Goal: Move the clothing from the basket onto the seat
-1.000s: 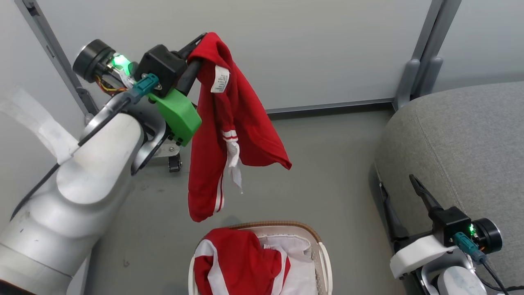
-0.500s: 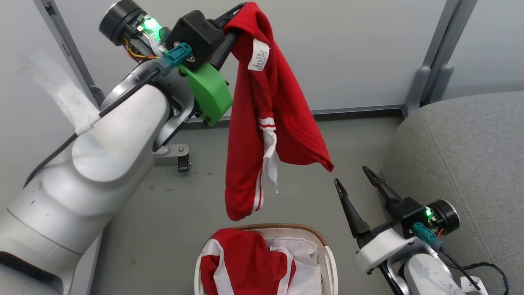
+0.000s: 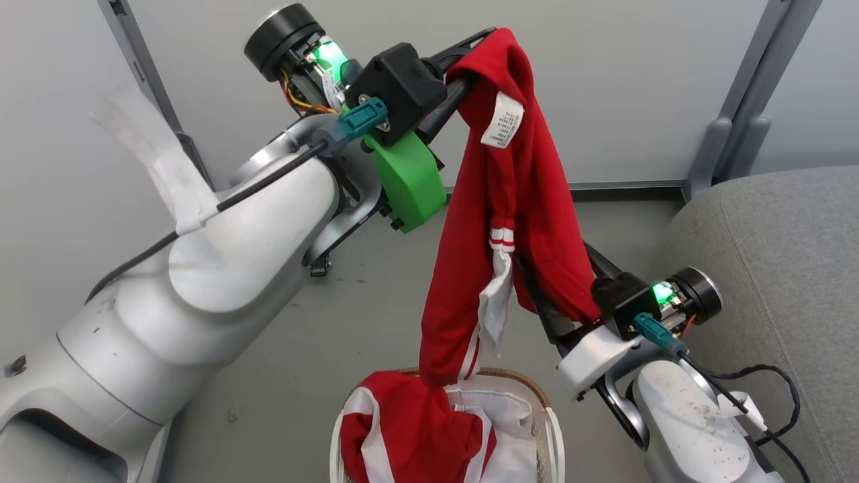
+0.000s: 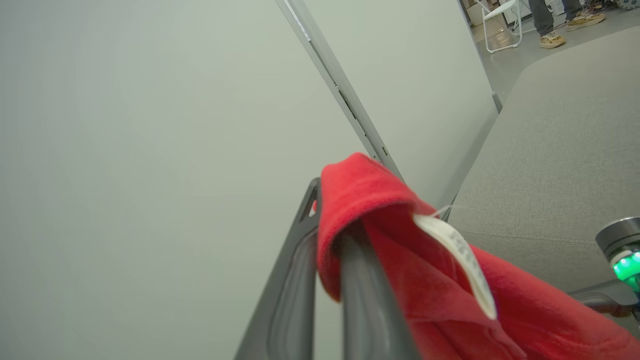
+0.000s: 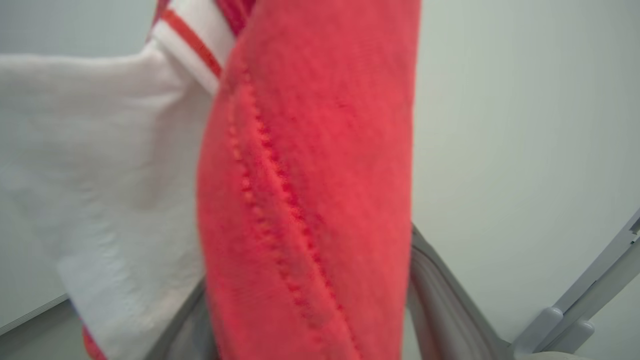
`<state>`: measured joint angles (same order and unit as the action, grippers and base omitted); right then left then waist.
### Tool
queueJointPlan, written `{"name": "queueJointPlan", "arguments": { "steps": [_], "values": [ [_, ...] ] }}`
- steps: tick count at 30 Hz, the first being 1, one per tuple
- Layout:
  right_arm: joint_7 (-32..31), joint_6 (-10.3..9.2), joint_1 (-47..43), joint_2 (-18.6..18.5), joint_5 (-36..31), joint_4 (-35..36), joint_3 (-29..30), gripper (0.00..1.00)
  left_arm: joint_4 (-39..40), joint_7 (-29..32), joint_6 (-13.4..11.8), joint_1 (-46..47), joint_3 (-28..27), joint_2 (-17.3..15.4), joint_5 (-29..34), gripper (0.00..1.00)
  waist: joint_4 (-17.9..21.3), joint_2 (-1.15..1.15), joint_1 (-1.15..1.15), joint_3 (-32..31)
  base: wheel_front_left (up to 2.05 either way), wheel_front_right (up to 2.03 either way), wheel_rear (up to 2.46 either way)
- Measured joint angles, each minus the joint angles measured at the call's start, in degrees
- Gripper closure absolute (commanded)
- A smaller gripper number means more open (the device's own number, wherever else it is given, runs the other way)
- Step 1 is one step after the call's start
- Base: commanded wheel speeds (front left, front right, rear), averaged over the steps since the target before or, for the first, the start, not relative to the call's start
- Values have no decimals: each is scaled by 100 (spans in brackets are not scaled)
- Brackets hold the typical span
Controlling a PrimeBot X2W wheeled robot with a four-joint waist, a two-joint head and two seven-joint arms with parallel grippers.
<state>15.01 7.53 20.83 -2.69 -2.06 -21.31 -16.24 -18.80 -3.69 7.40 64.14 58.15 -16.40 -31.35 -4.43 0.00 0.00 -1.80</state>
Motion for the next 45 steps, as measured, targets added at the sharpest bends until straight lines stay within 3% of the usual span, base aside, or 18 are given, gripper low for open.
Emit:
{"name": "queueJointPlan", "arguments": {
  "steps": [1, 2, 3, 12, 13, 14, 18, 19, 21, 22, 30, 36, 45],
  "values": [
    [0, -1, 30, -2, 16, -19, -19, 62, 14, -2, 0, -20, 14, -3, -11, 100, -3, 0, 0, -7, 0, 0, 0],
    [0, -1, 57, -5, 37, -48, -41, 84, 25, -29, 0, -62, 26, -11, -32, 100, -4, 0, 0, -16, 0, 0, 0],
    [0, 0, 89, -5, 62, -87, -63, 100, 30, -41, -1, -126, 43, -23, -45, 100, -4, 0, 0, -25, 0, 0, 0],
    [0, 0, 146, -7, 181, -136, -163, 100, -99, -391, -229, -1012, 21, -143, -380, 100, 74, 0, 0, -73, 0, 0, 0],
    [0, 0, 145, -7, 185, -136, -149, 100, -144, -468, -263, -1136, 18, -162, -398, 93, 85, 0, 0, -78, 0, 0, 0],
    [0, -1, 144, -7, 186, -138, -131, 100, -187, -541, -297, -1277, 7, -181, -442, 77, 96, 0, 0, -83, 0, 0, 0],
    [-1, -1, 136, -9, 253, -141, -27, 100, -326, -782, -388, -1848, -93, -162, -779, 58, 145, 0, 0, -94, 0, 0, 0],
    [0, 0, 133, -8, 252, -141, -4, 100, -365, -843, -402, -1986, -97, -158, -793, 37, 158, 0, 0, -97, 0, 0, 0],
    [0, 0, 130, -10, 257, -135, 55, 100, -413, -955, -468, -2268, -166, -131, -891, 5, 183, 0, 0, -106, 0, 0, 0],
    [0, -1, 129, -9, 264, -134, 74, 100, -433, -987, -492, -2396, -215, -111, -967, 0, 195, 0, 0, -108, 0, 0, 0],
    [-1, 0, 122, -9, 271, -157, 349, 100, -386, -1126, -694, -3451, -543, -89, -1036, 0, 282, 0, 0, -121, 0, 0, 0],
    [0, 0, 74, -8, 218, -130, 521, 100, 49, -1144, -820, -4227, -1115, 15, -493, 0, 310, 0, 0, -114, 0, 0, 0],
    [-1, 0, -5, -8, 36, -41, 943, 100, 152, -1144, -620, -5151, -1717, 264, 19, 0, 370, 0, 0, -95, 0, 0, 0]
  ]
}}
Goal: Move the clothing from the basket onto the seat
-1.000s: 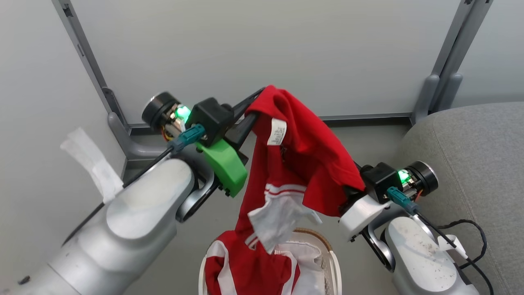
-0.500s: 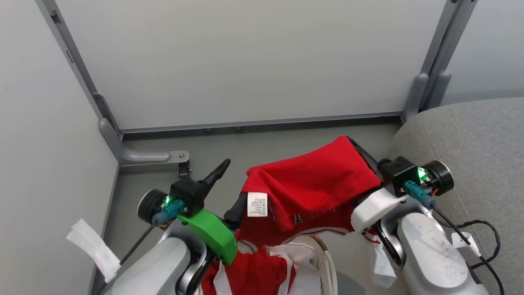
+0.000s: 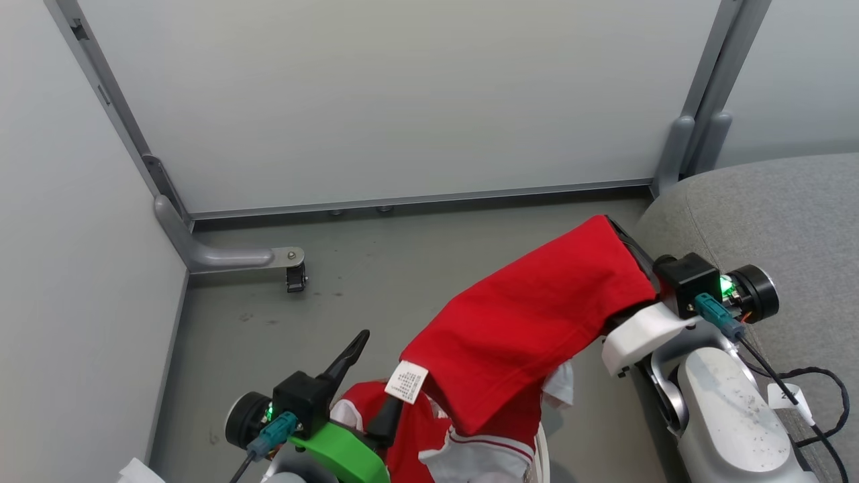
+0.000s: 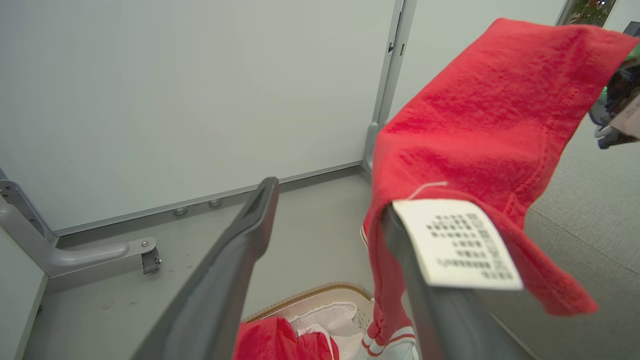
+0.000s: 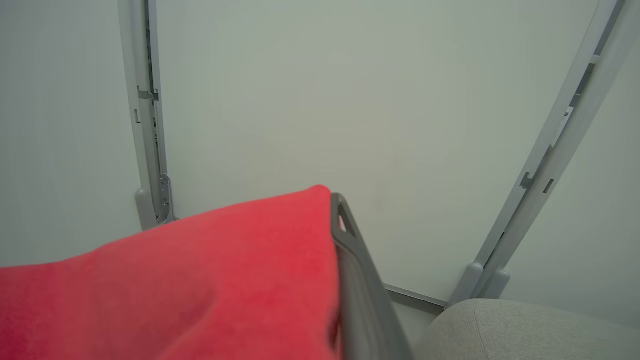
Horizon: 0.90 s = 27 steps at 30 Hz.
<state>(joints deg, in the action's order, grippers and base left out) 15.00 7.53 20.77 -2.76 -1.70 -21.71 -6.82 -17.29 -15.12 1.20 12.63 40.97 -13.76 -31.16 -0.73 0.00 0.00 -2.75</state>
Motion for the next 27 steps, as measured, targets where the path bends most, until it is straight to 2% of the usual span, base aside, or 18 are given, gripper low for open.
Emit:
{"name": "queueJointPlan", "arguments": {
  "steps": [13, 27],
  "values": [
    [0, 0, -48, -1, -144, 123, 461, 100, -167, 0, 335, -348, -542, 388, 471, 0, 45, 0, 0, 26, 0, 0, 0],
    [0, 0, -131, 0, -244, 162, 628, 100, -333, -1, 536, -442, -780, 620, 733, 0, 194, 0, 0, 70, 0, 0, 0]
  ]
}}
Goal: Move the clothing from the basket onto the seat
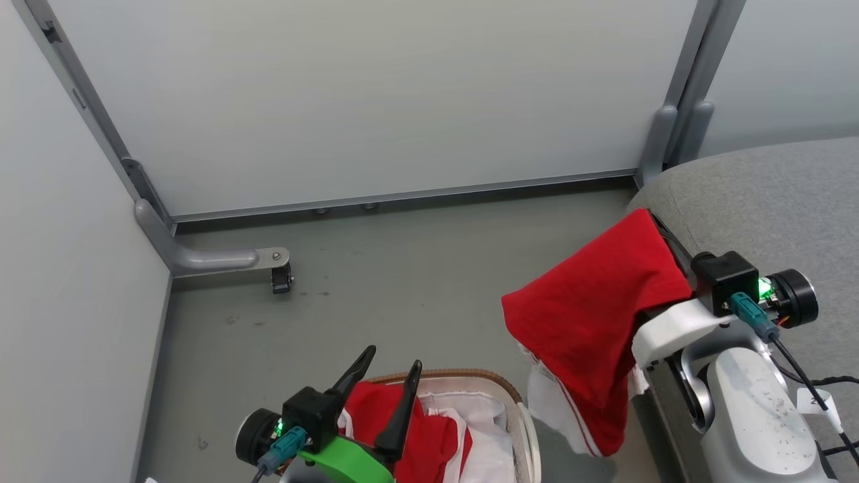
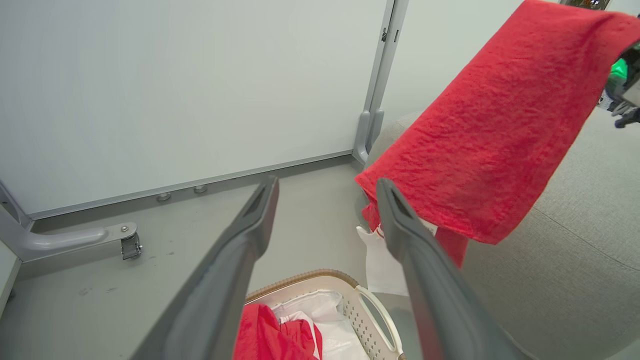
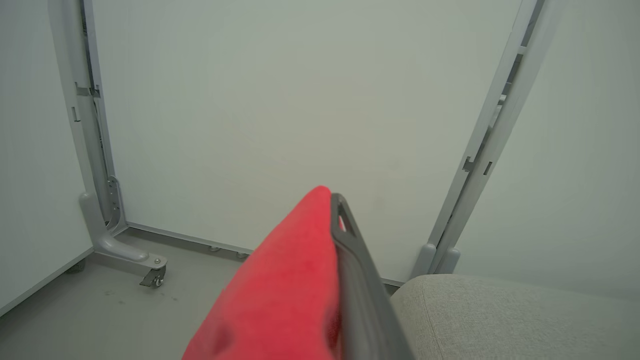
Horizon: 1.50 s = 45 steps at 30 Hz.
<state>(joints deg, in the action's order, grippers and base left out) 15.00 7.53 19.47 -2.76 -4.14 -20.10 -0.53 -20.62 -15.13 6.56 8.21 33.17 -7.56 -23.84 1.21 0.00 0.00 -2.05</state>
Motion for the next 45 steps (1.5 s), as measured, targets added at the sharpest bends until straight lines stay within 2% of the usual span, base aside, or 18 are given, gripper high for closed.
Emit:
{"name": "queueJointPlan", "arguments": {
  "steps": [11, 24, 30, 39, 43, 45],
  "values": [
    [0, 0, 10, 1, -250, 114, 214, 100, -3, 1, 56, -1, -98, 142, 130, 0, 433, 0, 0, 92, 0, 0, 0],
    [0, 0, 197, -5, -334, 149, 316, 100, 21, 0, 75, 203, -65, 281, 268, 0, 1465, 0, 0, 405, 0, 0, 0],
    [0, 0, 218, -5, -324, 202, 423, 100, 16, 0, 76, 377, 48, 282, 271, 0, 1815, 0, 0, 648, 0, 0, 0],
    [0, 0, 303, -4, -338, 246, 572, 100, 31, 0, 76, 486, 180, 221, 261, 0, 1982, 0, 0, 961, 0, 0, 0],
    [-1, 0, 663, -41, -621, 178, 501, 100, 24, 0, 79, 544, 231, 189, 245, 0, 1904, 0, 0, 1040, 0, 0, 0],
    [0, 0, 1043, -222, -680, 168, 556, 100, 19, 0, 79, 605, 255, 159, 246, 0, 1850, 0, 0, 1103, 0, 0, 0]
  ]
}}
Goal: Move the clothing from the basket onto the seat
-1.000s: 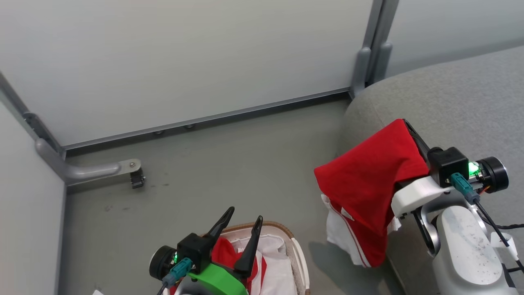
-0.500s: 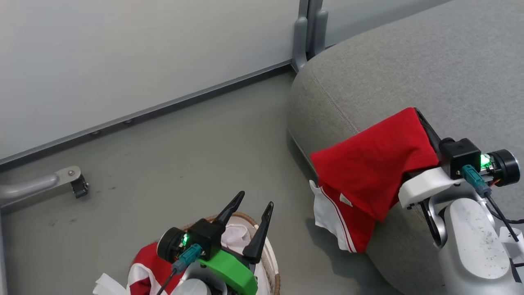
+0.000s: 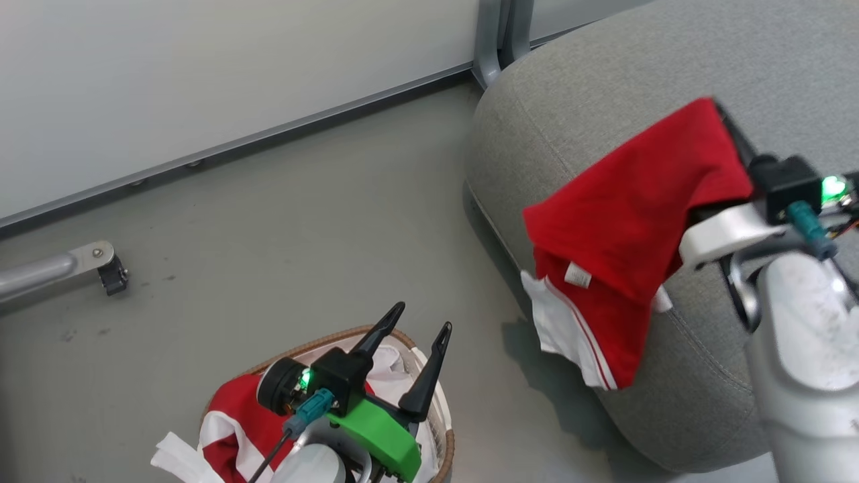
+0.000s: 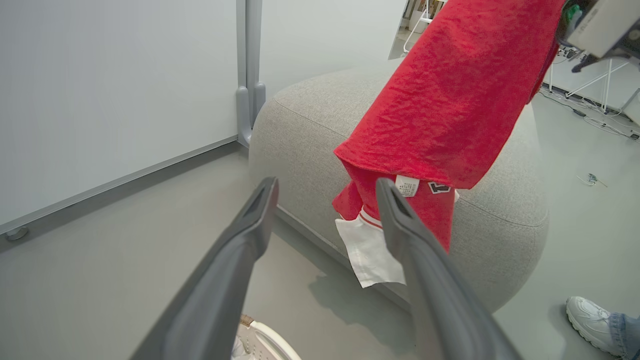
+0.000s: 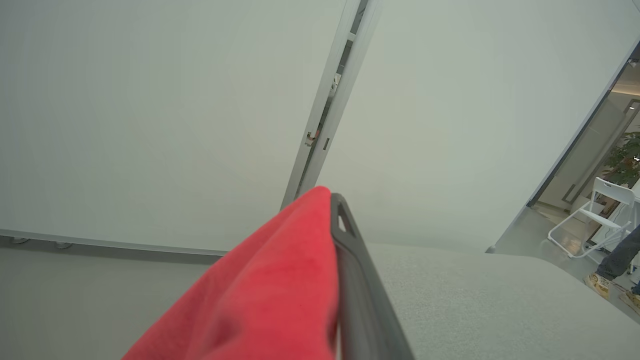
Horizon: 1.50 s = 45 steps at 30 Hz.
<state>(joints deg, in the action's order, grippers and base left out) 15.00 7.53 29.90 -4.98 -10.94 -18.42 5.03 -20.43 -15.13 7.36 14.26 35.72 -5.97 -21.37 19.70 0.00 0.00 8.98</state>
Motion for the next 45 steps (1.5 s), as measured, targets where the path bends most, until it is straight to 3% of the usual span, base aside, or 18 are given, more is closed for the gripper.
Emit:
{"name": "queueJointPlan", "arguments": {
  "steps": [8, 17, 24, 32, 36, 45],
  "values": [
    [-25, 0, 1790, -889, -133, -393, 137, 100, -20, 0, 1, 261, 135, -97, 25, 0, -279, 0, 0, 317, 0, 0, 0],
    [-1020, 0, 3996, -2372, 241, -799, -169, 100, 191, 0, 1, 731, 356, -185, 136, 0, -685, 0, 0, 835, 0, 0, 0],
    [-1478, 0, 4908, -3151, 268, -1272, -356, 100, 374, 0, 1, 1094, 479, -199, 240, 0, -904, 0, 0, 1385, 0, 0, 0],
    [-1181, 0, 4705, -3375, -1, -2063, 113, 100, 400, 29, 1, 1321, 631, -243, 312, 0, -1111, 0, -1, 1969, 0, 0, 0],
    [-990, 0, 4402, -3330, -90, -2490, 616, 100, 539, 93, -14, 1324, 633, -377, 328, 0, -1190, 0, -1, 2233, 0, 0, 0],
    [-343, 0, 3529, -2563, -534, -3431, 1523, 100, 812, 294, -154, 1308, 553, -587, 308, 0, -1223, 0, -1, 2694, 0, 0, 0]
  ]
}}
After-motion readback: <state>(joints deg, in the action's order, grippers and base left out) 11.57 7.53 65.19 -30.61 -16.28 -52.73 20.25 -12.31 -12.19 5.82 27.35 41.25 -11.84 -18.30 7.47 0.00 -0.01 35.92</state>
